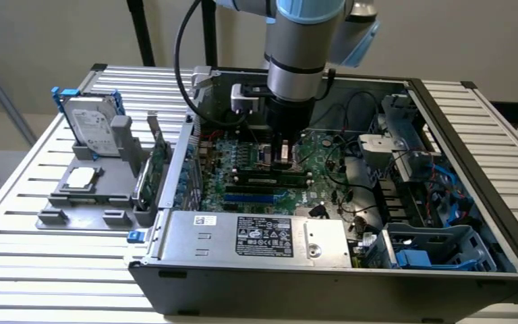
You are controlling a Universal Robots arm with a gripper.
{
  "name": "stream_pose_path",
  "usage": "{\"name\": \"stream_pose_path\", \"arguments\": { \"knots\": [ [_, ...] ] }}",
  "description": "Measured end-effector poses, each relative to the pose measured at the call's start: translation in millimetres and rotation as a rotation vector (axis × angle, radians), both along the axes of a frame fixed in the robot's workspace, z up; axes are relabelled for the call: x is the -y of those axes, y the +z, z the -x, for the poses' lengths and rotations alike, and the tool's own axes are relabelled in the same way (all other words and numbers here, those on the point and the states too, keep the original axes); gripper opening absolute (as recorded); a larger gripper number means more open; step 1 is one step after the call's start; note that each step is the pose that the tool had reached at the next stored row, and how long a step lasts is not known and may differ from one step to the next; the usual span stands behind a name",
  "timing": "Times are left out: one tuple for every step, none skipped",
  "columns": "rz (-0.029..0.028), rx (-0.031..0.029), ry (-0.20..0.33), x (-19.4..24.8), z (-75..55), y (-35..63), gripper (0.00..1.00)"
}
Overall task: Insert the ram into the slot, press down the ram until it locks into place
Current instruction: 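Press down the ram until it locks into place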
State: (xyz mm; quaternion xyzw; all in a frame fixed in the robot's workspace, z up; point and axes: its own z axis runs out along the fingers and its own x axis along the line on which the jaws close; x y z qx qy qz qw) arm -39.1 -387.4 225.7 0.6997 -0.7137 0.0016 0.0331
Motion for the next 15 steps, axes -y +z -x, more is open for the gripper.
{"name": "stream_pose_path", "arguments": {
  "knots": [
    [-0.0003, 0.0001, 0.000, 0.0, 0.0, -0.1, 0.11],
    [-0.0011, 0.0000, 0.000, -0.1, 0.0, 1.5, 0.11],
    [-0.0019, -0.0012, 0.000, -0.2, 0.0, 5.3, 0.11],
    [-0.0010, -0.0024, 0.000, -0.2, -0.2, 10.1, 0.11],
    [-0.0009, -0.0032, 0.000, -0.1, -0.4, 14.5, 0.11],
    [-0.0010, -0.0038, 0.000, -0.1, -0.6, 18.9, 0.11],
    [-0.0008, -0.0046, 0.000, -0.1, -1.1, 23.5, 0.11],
    [-0.0010, -0.0052, 0.000, -0.1, -1.8, 27.8, 0.11],
    [-0.0007, -0.0054, 0.000, -0.1, -2.1, 30.3, 0.11],
    [-0.0008, -0.0054, 0.000, -0.1, -2.1, 31.0, 0.11],
    [-0.0011, -0.0056, 0.000, -0.2, -2.1, 31.0, 0.11],
    [-0.0012, -0.0056, 0.000, -0.2, -2.1, 31.0, 0.11],
    [-0.0012, -0.0056, 0.000, -0.1, -2.1, 31.0, 0.11],
    [-0.0011, -0.0056, 0.000, -0.1, -2.1, 31.0, 0.11],
    [-0.0011, -0.0056, 0.000, -0.1, -2.1, 31.1, 0.11]
  ]
}}
